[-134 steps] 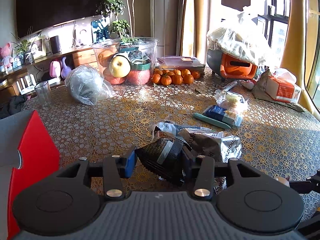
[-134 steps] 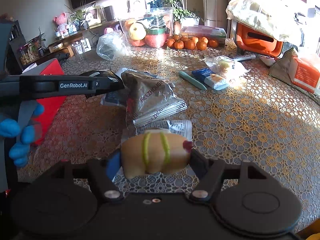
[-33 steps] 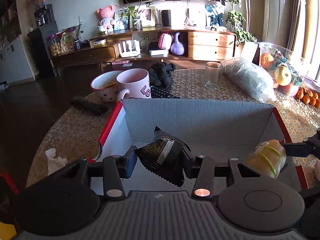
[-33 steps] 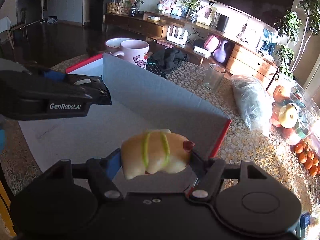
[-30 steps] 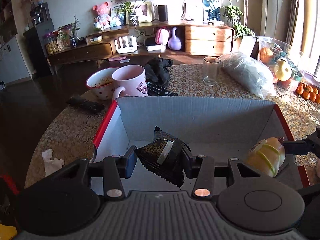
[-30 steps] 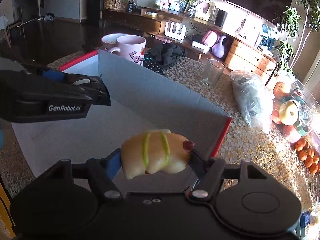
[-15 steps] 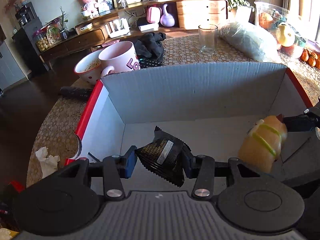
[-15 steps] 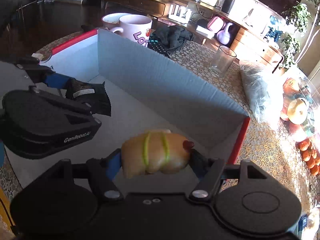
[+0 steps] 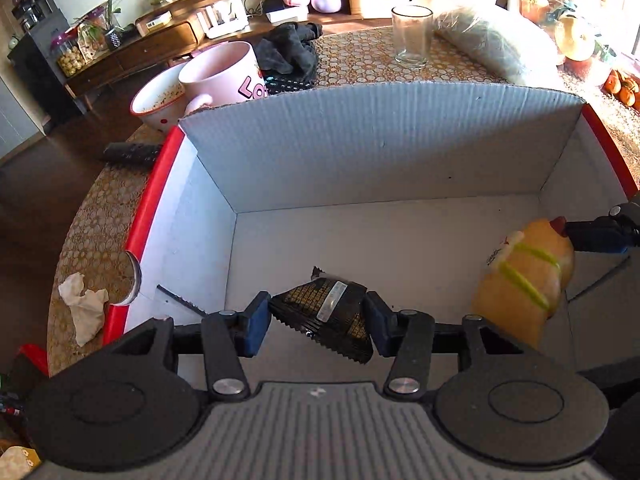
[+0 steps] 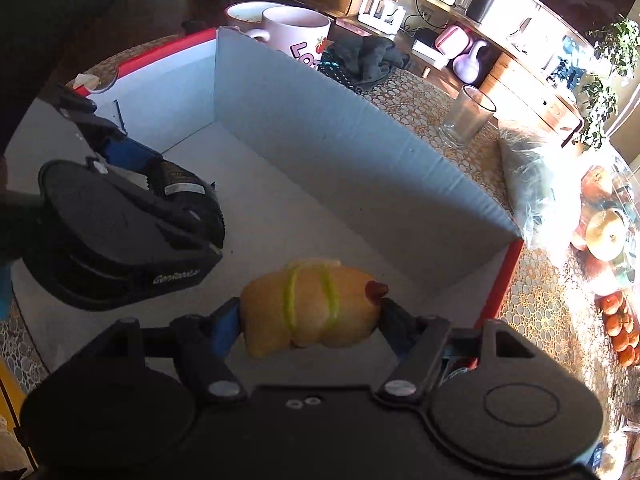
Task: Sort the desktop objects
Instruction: 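Open the right tool to drop the toy while the left tool drops the packet into the box, then withdraw both tools from the box back toward the remaining table items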
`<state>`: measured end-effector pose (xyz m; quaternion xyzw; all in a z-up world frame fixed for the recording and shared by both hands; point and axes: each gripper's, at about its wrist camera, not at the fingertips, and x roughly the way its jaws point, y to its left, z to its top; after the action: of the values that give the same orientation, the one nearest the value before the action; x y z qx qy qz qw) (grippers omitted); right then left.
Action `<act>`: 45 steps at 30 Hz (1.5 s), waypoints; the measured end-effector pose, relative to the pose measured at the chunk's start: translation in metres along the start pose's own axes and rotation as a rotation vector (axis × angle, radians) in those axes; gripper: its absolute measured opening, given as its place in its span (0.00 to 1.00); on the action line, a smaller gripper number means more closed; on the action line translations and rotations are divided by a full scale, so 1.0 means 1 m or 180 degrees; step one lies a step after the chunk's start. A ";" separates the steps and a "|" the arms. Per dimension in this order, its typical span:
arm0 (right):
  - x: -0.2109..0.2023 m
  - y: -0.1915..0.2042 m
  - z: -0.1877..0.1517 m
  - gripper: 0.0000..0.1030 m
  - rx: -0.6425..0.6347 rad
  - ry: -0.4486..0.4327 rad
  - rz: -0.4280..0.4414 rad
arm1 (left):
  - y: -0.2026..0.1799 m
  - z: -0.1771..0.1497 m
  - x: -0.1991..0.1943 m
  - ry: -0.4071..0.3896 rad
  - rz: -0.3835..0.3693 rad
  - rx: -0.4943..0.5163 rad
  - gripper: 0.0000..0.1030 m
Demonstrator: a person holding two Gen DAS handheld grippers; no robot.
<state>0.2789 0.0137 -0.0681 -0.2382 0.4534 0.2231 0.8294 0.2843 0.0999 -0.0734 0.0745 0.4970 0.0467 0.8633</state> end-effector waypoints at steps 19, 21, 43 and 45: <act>-0.034 -0.003 -0.011 0.88 0.0061 -0.0205 -0.0018 | 0.012 -0.002 -0.023 -0.0240 0.0007 -0.0445 0.73; -0.040 -0.004 -0.013 0.88 0.0081 -0.0245 -0.0013 | 0.010 -0.003 -0.029 -0.0294 0.0040 -0.0435 0.74; -0.120 -0.035 -0.056 0.94 0.0405 -0.0752 0.0104 | -0.004 -0.025 -0.087 -0.0630 0.0120 -0.0587 0.88; -0.127 -0.040 -0.063 0.94 0.0450 -0.0799 0.0093 | -0.007 -0.029 -0.089 -0.0646 0.0109 -0.0597 0.98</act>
<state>0.1996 -0.0749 0.0192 -0.1428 0.3641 0.2307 0.8910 0.2147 0.0819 -0.0125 0.0063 0.3992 0.0999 0.9114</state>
